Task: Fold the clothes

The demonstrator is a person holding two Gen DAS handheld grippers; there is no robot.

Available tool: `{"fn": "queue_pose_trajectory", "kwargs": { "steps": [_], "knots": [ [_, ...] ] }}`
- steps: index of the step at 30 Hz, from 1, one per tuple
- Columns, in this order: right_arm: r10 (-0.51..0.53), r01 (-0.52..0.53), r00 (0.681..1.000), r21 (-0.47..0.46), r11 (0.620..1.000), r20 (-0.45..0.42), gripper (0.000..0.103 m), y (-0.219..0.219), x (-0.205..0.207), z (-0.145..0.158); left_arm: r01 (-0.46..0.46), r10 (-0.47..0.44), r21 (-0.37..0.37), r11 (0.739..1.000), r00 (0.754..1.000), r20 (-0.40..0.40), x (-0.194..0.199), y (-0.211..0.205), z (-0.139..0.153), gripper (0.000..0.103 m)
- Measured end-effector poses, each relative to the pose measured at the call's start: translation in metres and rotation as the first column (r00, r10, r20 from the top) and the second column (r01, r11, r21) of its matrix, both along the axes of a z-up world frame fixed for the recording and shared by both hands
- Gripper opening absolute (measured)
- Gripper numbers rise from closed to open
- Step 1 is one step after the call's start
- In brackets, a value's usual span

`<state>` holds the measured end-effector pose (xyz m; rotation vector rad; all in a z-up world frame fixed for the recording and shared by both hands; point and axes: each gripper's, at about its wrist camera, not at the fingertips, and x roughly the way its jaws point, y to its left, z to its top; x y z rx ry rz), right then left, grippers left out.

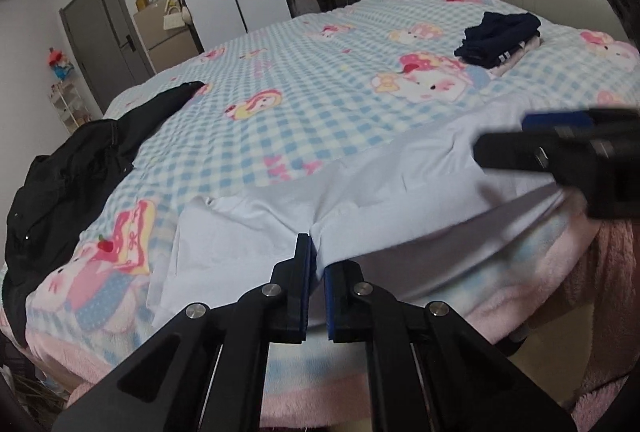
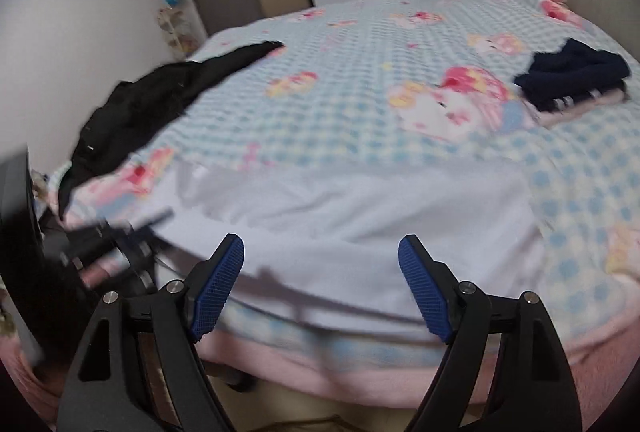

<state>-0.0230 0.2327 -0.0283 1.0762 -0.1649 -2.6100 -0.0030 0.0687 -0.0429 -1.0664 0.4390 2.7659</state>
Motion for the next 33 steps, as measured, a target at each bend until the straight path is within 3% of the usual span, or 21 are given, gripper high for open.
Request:
{"fn": "queue_pose_trajectory", "kwargs": {
  "steps": [2, 4, 6, 7, 8, 10, 11, 13, 16, 19, 22, 24, 26, 27, 30, 33],
  "knots": [
    [-0.001, 0.001, 1.000, 0.032, 0.999, 0.002, 0.081, -0.007, -0.009, -0.001, 0.007, -0.007, -0.004, 1.000, 0.999, 0.042, 0.000, -0.001, -0.010, 0.006],
    [-0.017, 0.012, 0.997, 0.069, 0.998, 0.070, 0.081, -0.012, -0.021, -0.018, 0.008, -0.009, 0.018, 1.000, 0.996, 0.087, -0.002, -0.005, -0.018, 0.008],
    [-0.035, 0.020, 0.989, 0.107, 0.994, 0.142, 0.076, -0.014, -0.029, -0.038, 0.013, -0.036, 0.152, 0.988, 0.989, 0.146, -0.004, -0.019, -0.015, 0.012],
    [-0.034, 0.015, 0.988, 0.123, 0.992, 0.149, 0.075, -0.013, -0.027, -0.046, 0.013, -0.052, 0.219, 0.976, 0.984, 0.173, -0.005, -0.025, -0.013, 0.023],
    [-0.025, 0.007, 0.991, 0.136, 0.991, 0.134, 0.074, -0.012, -0.022, -0.050, 0.008, -0.067, 0.297, 0.955, 0.980, 0.189, -0.005, -0.034, -0.010, 0.035],
    [-0.010, -0.005, 0.995, 0.149, 0.989, 0.104, 0.074, -0.009, -0.012, -0.049, -0.014, -0.071, 0.516, 0.857, 0.987, 0.144, -0.003, -0.061, 0.006, 0.036],
    [-0.008, -0.005, 0.995, 0.143, 0.990, 0.096, 0.074, -0.007, -0.008, -0.047, -0.026, -0.044, 0.565, 0.825, 0.993, 0.110, -0.002, -0.072, 0.013, 0.036],
    [-0.010, 0.000, 0.996, 0.114, 0.993, 0.088, 0.074, -0.003, -0.006, -0.043, -0.081, 0.038, 0.580, 0.811, 0.996, 0.085, -0.009, -0.088, 0.017, 0.036],
    [-0.038, 0.032, 0.995, 0.062, 0.998, 0.089, 0.074, 0.007, -0.007, -0.039, -0.226, 0.150, 0.506, 0.832, 0.971, 0.187, -0.027, -0.102, -0.004, 0.036],
    [-0.131, 0.126, 0.984, 0.048, 0.991, 0.119, 0.074, 0.025, -0.012, -0.040, -0.331, 0.224, 0.453, 0.828, 0.935, 0.275, -0.026, -0.122, -0.028, 0.021],
    [-0.166, 0.171, 0.975, -0.027, 0.985, 0.145, 0.066, 0.052, -0.009, -0.039, -0.348, 0.242, 0.526, 0.776, 0.935, 0.260, -0.018, -0.142, -0.021, 0.020],
    [-0.160, 0.170, 0.977, -0.069, 0.983, 0.138, 0.067, 0.064, -0.005, -0.030, -0.342, 0.262, 0.568, 0.749, 0.940, 0.220, -0.015, -0.152, -0.010, 0.026],
    [-0.162, 0.171, 0.982, -0.090, 0.981, 0.097, 0.070, 0.072, -0.006, -0.014, -0.350, 0.289, 0.550, 0.758, 0.937, 0.198, -0.028, -0.160, -0.005, 0.043],
    [-0.176, 0.182, 0.982, -0.082, 0.980, 0.070, 0.077, 0.076, -0.009, -0.007, -0.351, 0.273, 0.564, 0.748, 0.936, 0.220, -0.037, -0.162, -0.010, 0.043],
    [-0.308, 0.307, 0.951, 0.036, 0.951, 0.033, 0.083, 0.095, -0.032, 0.001, -0.353, 0.223, 0.604, 0.714, 0.933, 0.283, -0.064, -0.169, -0.025, 0.043],
    [-0.327, 0.331, 0.933, -0.003, 0.944, 0.149, 0.083, 0.123, -0.063, -0.022, -0.356, 0.168, 0.641, 0.680, 0.927, 0.336, -0.090, -0.175, -0.039, 0.042]
  ]
}}
